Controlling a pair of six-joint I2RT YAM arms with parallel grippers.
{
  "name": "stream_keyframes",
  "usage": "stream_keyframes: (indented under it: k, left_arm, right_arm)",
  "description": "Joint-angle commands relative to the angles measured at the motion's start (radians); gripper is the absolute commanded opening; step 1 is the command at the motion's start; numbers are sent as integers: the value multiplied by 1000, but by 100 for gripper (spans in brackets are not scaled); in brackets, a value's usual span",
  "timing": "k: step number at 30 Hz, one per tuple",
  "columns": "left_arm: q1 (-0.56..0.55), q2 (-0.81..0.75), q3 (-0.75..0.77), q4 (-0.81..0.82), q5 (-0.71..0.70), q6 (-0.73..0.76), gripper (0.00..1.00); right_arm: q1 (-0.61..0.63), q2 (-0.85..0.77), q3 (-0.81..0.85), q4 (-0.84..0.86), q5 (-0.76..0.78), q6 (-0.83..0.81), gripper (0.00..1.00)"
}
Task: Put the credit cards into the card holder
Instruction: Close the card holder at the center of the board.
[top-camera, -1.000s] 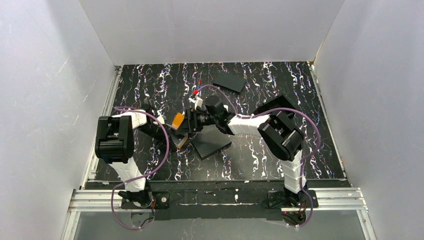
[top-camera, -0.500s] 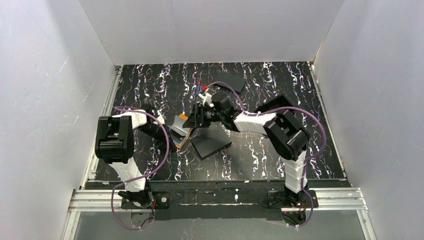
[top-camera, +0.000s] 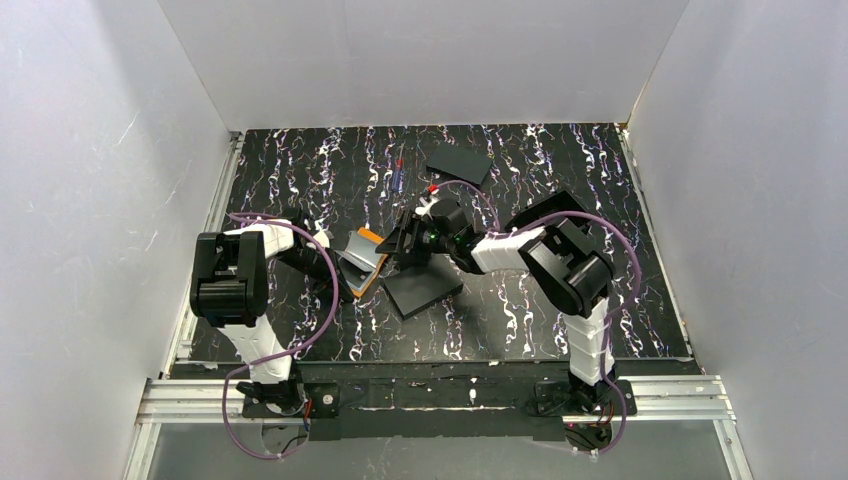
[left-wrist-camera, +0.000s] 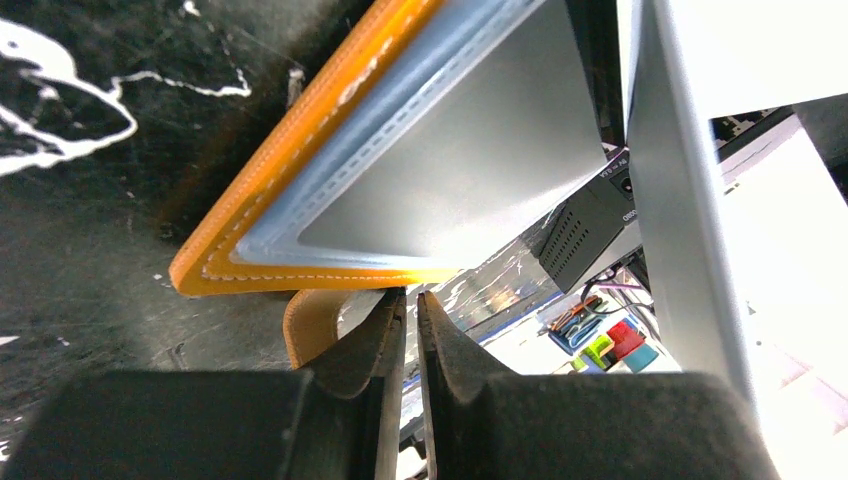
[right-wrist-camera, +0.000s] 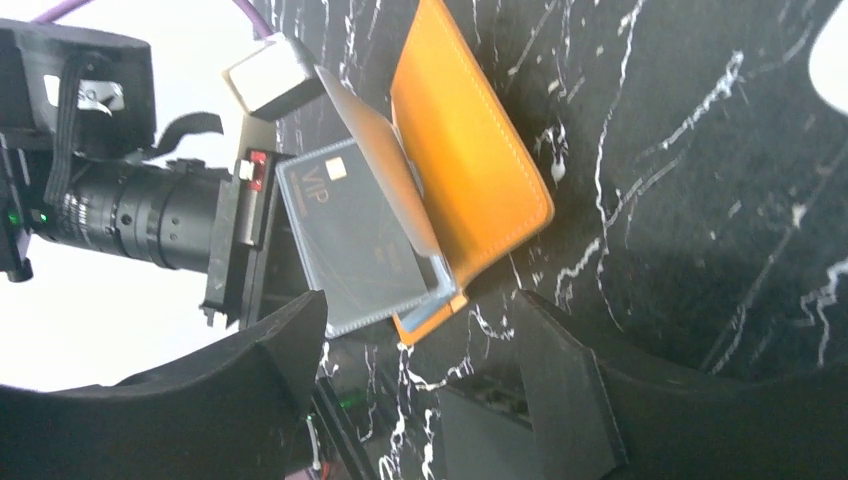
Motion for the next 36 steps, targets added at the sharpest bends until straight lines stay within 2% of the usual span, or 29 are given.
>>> stream_keyframes:
  k: [1,7,12,16,23,25,28,30,36]
  left_arm:
    - [-4,-32,4,22,-11,12,9]
    - [-4,-33,2,25,-4,10,9]
    - [-5,-34,2,26,-4,10,9]
    - [-5,-30,6,28,0,7,9]
    - [-5,-28,8,28,-1,7,9]
    - [-5,-24,7,29,3,7,9]
    - [-5,-29,1,29,-1,9,9]
    - [-7,-31,0,28,-5,9,9]
    - [-8,-31,1,28,-7,10,9]
  right_arm:
    - [-1,66,40,130,2,73,77]
    - [-1,155,92,203,-11,110,75]
    - [18,137,174,0,56,12,76]
    - [31,124,182,-72,96,-14,76]
    - [63,38,128,-219,222,32,76]
    - [71,27,105,-171,219,65,76]
    - [73,137,131,44,127,189,74]
    - [74,185,152,105,102,268,72]
    - [64,225,156,255,71,189,59]
